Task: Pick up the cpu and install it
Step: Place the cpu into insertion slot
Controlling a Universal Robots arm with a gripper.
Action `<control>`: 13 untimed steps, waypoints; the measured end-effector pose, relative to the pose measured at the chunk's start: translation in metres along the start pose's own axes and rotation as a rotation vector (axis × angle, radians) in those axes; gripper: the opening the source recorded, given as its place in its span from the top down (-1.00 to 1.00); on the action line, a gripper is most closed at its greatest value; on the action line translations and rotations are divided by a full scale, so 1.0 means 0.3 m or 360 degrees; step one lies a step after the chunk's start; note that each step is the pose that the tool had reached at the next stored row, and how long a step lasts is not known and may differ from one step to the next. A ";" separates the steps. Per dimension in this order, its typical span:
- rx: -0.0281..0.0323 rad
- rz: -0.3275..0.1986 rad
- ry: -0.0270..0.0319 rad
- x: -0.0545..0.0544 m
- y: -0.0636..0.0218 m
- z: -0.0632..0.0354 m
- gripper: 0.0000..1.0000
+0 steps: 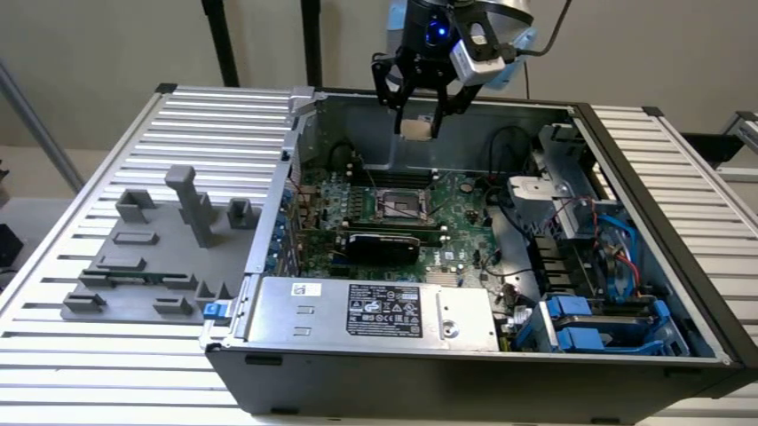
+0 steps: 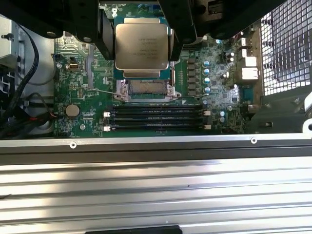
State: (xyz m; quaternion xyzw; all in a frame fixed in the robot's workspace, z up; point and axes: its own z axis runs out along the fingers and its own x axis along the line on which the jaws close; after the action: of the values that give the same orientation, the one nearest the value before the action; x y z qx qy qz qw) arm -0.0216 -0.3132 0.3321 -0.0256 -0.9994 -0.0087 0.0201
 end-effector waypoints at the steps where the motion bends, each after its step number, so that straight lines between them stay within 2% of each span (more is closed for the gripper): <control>1: 0.00001 0.0000 0.00000 0.000 0.000 0.000 -0.09; 11: 0.00001 0.0000 0.00000 0.000 0.000 0.000 -0.09; 13: -0.00011 0.0031 -0.00001 0.000 0.000 0.000 -0.09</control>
State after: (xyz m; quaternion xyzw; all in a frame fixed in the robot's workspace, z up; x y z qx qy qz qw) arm -0.0216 -0.3132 0.3320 -0.0353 -0.9991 -0.0088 0.0201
